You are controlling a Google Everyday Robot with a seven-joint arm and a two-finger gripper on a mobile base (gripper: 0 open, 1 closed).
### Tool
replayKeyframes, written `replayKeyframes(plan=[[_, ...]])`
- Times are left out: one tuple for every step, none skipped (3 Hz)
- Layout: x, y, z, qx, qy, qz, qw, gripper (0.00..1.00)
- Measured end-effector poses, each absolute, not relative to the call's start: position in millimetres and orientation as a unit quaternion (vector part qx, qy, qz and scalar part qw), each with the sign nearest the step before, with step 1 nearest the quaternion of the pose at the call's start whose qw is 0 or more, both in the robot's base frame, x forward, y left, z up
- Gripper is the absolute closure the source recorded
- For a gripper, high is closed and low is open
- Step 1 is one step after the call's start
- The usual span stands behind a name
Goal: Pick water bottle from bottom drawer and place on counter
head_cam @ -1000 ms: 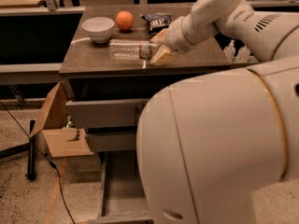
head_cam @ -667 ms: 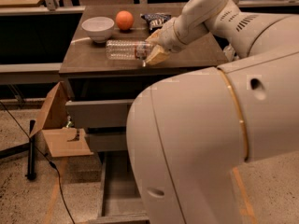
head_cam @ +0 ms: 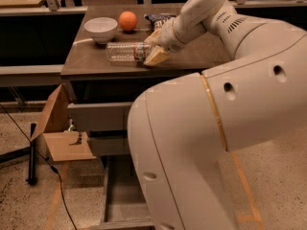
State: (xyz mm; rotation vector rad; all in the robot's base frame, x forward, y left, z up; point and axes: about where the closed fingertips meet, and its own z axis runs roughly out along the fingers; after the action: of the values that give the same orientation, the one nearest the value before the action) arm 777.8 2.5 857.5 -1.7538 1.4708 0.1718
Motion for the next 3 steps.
replayKeyframes(plan=[[781.2,-1.2,860.7,-0.693,0.595,0.085,0.399,0.00],[781.9,-6.7,867.1,-0.692,0.602,0.094,0.387,0.00],[781.0,-14.9,871.8,-0.692,0.607,0.096,0.379,0.00]])
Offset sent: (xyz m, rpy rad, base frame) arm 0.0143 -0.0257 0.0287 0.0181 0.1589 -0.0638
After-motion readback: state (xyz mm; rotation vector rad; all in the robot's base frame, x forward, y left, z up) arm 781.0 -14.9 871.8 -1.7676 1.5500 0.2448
